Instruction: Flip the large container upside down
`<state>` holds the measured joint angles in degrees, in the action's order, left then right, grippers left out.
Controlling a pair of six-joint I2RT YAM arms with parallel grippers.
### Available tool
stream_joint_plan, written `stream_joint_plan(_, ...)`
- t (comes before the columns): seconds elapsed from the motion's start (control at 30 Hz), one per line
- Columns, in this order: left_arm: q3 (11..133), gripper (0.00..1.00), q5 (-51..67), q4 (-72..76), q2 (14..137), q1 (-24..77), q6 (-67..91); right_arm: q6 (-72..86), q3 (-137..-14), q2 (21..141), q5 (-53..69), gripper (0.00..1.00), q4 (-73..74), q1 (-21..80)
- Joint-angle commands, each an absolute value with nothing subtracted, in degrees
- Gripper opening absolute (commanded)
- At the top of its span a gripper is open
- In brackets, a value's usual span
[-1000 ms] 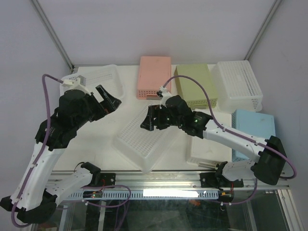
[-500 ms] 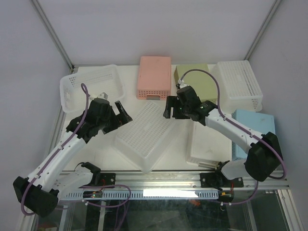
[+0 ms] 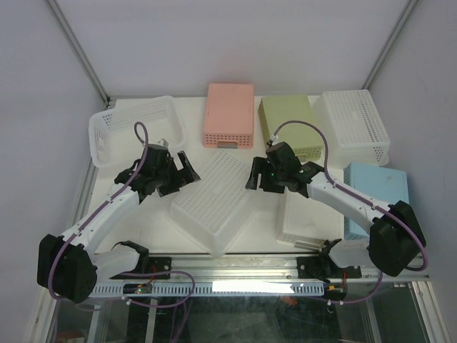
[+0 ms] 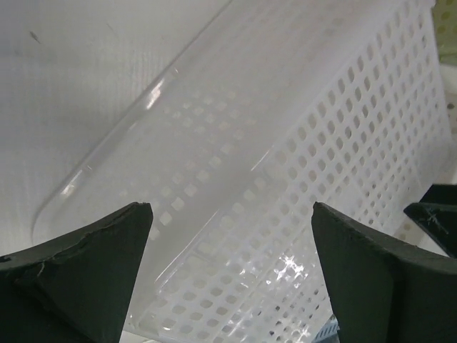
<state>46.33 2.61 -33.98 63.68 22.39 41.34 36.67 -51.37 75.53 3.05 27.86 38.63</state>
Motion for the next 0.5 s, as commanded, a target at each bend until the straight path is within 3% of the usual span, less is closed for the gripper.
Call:
stream_joint_plan(0.0, 43.81, 0.99, 11.55, -27.56, 63.39, 22.15, 39.38, 37.88, -52.56, 76.79, 4.07, 0.71, 23.19, 38.65)
stream_joint_plan(0.17, 40.29, 0.99, 22.11, -23.45, 61.92, 22.23, 40.25, 36.02, -53.66, 79.00, 3.62, 0.69, 21.62, 36.35)
stream_joint_plan(0.47, 35.44, 0.99, 31.16, -17.59, 58.14, 23.29, 45.21, 32.02, -59.54, 85.34, 6.83, 0.68, 17.83, 33.66)
